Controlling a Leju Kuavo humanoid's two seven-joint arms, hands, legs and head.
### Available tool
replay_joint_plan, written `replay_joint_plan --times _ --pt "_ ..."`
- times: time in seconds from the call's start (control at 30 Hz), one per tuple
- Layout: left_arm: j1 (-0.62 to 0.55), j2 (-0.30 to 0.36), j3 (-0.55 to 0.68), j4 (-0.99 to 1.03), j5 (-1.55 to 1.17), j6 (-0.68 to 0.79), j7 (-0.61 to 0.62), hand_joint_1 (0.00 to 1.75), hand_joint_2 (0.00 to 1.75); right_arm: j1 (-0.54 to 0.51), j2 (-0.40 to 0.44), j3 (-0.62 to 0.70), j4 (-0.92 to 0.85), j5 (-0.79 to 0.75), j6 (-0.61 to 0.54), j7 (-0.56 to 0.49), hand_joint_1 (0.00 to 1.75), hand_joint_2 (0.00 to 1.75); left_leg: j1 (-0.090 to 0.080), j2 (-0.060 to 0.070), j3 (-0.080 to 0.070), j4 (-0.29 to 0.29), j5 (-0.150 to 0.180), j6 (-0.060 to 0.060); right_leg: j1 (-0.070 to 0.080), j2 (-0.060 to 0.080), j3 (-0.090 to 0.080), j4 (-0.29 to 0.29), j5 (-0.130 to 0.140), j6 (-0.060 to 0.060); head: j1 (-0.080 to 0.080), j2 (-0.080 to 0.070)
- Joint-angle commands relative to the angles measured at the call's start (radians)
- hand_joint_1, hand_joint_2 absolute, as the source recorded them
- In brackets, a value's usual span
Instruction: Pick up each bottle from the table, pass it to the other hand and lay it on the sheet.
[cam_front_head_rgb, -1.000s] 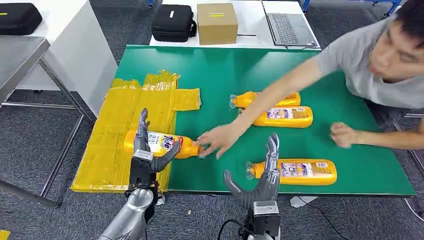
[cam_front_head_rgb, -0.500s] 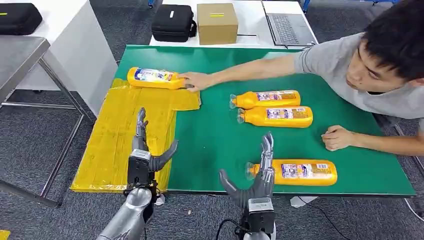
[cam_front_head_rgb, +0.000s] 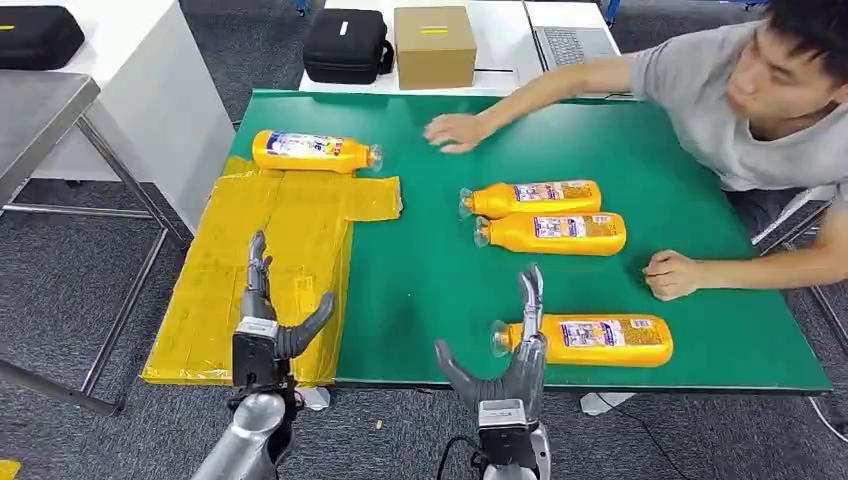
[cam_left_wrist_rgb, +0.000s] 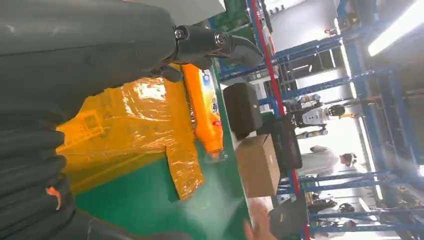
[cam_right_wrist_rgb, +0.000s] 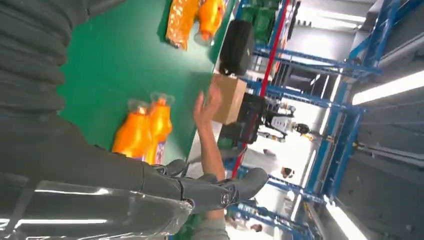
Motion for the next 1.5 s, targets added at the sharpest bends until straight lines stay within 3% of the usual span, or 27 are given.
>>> replay_joint_plan --times 0.03,0.4,0.57,0.83,1.23,1.27,1.3,1.37,1.43,1.5 --pt "0.018 0.034 0.032 -0.016 0.029 -0.011 0.005 0.00 1.75 0.013 0.045 -0.110 -0.005 0.030 -0.002 0.000 0.00 1.75 0.000 0.001 0.004 -0.001 -0.001 -0.002 0.000 0.000 0.003 0.000 -0.001 -0.001 0.000 0.000" --pt "0.013 0.034 0.036 -0.001 0.027 0.006 0.001 0.00 1.75 0.013 0.038 -0.124 -0.015 0.059 -0.002 0.000 0.00 1.75 0.000 0.000 0.004 0.000 -0.002 -0.002 0.001 -0.001 0.004 0.000 -0.002 -0.001 0.000 0.000" --pt "0.019 0.043 0.053 0.006 0.026 0.007 0.001 0.00 1.75 0.025 0.081 -0.327 -0.107 0.374 -0.002 0.000 0.00 1.75 0.000 0.000 0.003 0.000 -0.001 -0.001 0.000 -0.001 0.003 0.000 -0.002 -0.001 0.000 0.000" --pt "0.059 0.053 0.103 -0.034 0.012 0.012 0.002 0.00 1.75 0.061 0.067 -0.462 -0.189 0.524 -0.002 0.000 0.00 1.75 0.000 0.000 0.004 0.000 -0.002 -0.001 0.000 -0.001 0.004 0.000 -0.002 -0.001 0.000 0.000" --pt "0.079 0.057 0.135 -0.043 0.008 0.013 0.006 0.00 1.75 0.133 0.041 -0.534 -0.213 0.557 -0.002 0.000 0.00 1.75 0.000 -0.001 0.002 -0.001 -0.001 -0.001 0.000 -0.002 0.002 -0.001 -0.001 -0.001 0.000 0.000" --pt "0.080 0.056 0.133 -0.037 0.005 0.022 0.001 0.00 1.75 0.074 -0.028 -0.556 -0.134 0.489 -0.002 0.000 0.00 1.75 0.000 -0.001 0.005 -0.001 -0.002 -0.001 0.000 -0.002 0.004 -0.001 -0.002 -0.001 0.000 0.000" --pt "0.084 0.060 0.126 -0.043 0.017 0.024 0.012 0.00 1.75 0.141 0.026 -0.543 -0.179 0.541 -0.002 0.000 0.00 1.75 0.000 0.000 0.004 -0.001 -0.001 -0.001 0.001 -0.001 0.004 -0.002 -0.001 -0.001 0.000 0.000" --pt "0.080 0.056 0.131 -0.034 0.018 0.013 0.007 0.00 1.75 0.144 0.025 -0.540 -0.147 0.540 -0.002 0.000 0.00 1.75 0.001 0.000 0.005 -0.001 -0.002 -0.001 0.001 -0.002 0.005 -0.001 -0.002 -0.001 0.000 0.000" --pt "0.092 0.034 0.170 -0.039 -0.010 -0.021 0.007 0.00 1.75 0.132 -0.012 -0.542 0.023 0.570 -0.002 0.000 0.00 1.75 0.001 -0.001 0.005 -0.002 -0.001 -0.001 0.001 -0.002 0.006 -0.003 -0.001 -0.001 0.001 0.000" --pt "0.089 0.033 0.167 -0.036 -0.004 -0.029 0.010 0.00 1.75 0.143 -0.021 -0.553 0.031 0.583 -0.002 0.000 0.00 1.75 0.001 0.000 0.006 -0.003 -0.001 -0.001 0.001 -0.001 0.006 -0.004 -0.001 -0.001 -0.001 0.000"
